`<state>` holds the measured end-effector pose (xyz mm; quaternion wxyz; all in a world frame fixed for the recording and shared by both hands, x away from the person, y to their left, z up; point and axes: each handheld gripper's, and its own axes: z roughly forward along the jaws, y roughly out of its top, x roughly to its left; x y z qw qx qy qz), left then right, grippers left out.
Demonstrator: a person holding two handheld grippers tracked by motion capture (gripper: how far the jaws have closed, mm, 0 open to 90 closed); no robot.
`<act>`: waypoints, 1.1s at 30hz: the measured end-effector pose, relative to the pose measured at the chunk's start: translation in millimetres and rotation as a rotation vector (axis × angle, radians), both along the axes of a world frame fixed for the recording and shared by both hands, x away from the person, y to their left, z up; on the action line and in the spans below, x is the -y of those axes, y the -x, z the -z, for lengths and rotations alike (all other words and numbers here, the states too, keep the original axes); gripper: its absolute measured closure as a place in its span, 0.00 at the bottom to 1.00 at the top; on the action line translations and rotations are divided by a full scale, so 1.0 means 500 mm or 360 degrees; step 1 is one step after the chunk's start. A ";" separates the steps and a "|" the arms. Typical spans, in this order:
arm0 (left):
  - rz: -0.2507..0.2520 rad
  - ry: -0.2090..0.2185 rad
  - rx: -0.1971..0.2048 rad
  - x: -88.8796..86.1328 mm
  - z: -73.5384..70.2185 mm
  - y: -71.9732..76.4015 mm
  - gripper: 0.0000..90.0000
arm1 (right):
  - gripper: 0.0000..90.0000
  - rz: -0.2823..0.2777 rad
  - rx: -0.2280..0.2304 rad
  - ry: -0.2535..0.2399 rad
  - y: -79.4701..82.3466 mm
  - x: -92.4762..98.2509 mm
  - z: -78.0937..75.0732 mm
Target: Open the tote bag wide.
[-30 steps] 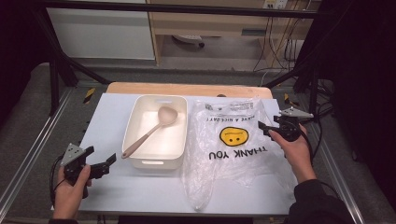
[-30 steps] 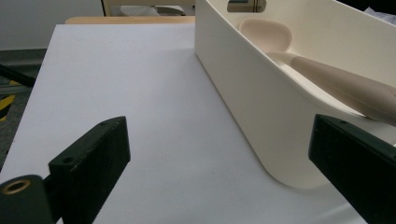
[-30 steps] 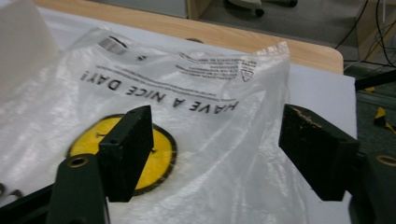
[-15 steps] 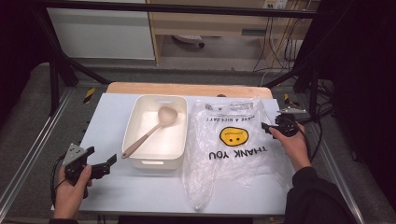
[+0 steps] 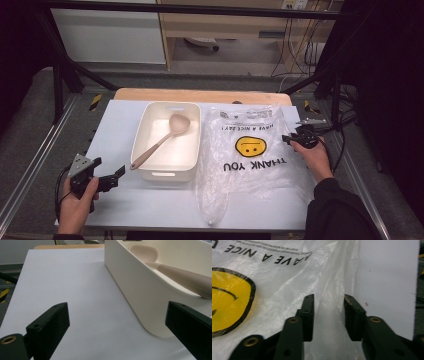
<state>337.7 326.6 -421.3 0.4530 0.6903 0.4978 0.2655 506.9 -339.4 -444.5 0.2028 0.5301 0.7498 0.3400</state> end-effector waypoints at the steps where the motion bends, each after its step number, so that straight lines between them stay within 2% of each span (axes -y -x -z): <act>1: 0.0000 -0.0003 -0.0001 0.000 0.000 0.000 0.06 | 0.79 -0.0014 -0.0002 -0.0010 0.000 0.000 0.002; 6: 0.0000 -0.0004 0.0000 0.000 0.000 -0.001 0.06 | 1.00 -0.0081 -0.0012 -0.0039 0.007 -0.001 0.005; 10: -0.0004 -0.0003 0.0001 -0.001 0.000 0.000 0.06 | 1.00 -0.0069 -0.0021 -0.0072 0.016 0.003 0.006; 17: -0.0009 -0.0002 0.0007 -0.001 -0.001 0.001 0.06 | 1.00 0.0033 0.0016 -0.0124 0.033 0.020 0.003; 21: -0.0005 -0.0007 0.0004 -0.001 -0.001 0.001 0.06 | 1.00 0.0135 0.0023 -0.0155 0.038 0.044 0.002; 22: -0.0005 -0.0009 0.0005 -0.001 -0.001 0.001 0.06 | 1.00 0.0135 0.0023 -0.0155 0.038 0.044 0.002; 24: -0.0008 -0.0009 0.0003 -0.001 -0.001 0.002 0.06 | 1.00 0.0214 0.0038 -0.0192 0.037 0.059 -0.002; 26: -0.0012 -0.0009 0.0001 -0.001 0.000 0.001 0.06 | 1.00 0.0237 0.0045 -0.0189 0.035 0.064 -0.002; 27: -0.0012 -0.0012 -0.0001 -0.001 0.000 0.001 0.06 | 1.00 0.0290 0.0054 -0.0208 0.030 0.070 -0.004; 28: -0.0012 -0.0016 0.0000 -0.001 0.000 0.001 0.06 | 1.00 0.0290 0.0054 -0.0208 0.030 0.070 -0.004; 31: -0.0012 -0.0015 -0.0001 0.000 0.000 0.001 0.06 | 1.00 0.0368 0.0065 -0.0232 0.024 0.073 -0.006; 32: -0.0013 -0.0016 -0.0001 -0.001 0.000 0.001 0.06 | 1.00 0.0419 0.0071 -0.0231 0.020 0.072 -0.007; 33: -0.0015 -0.0019 -0.0001 -0.001 0.000 0.000 0.06 | 1.00 0.0419 0.0071 -0.0231 0.020 0.072 -0.007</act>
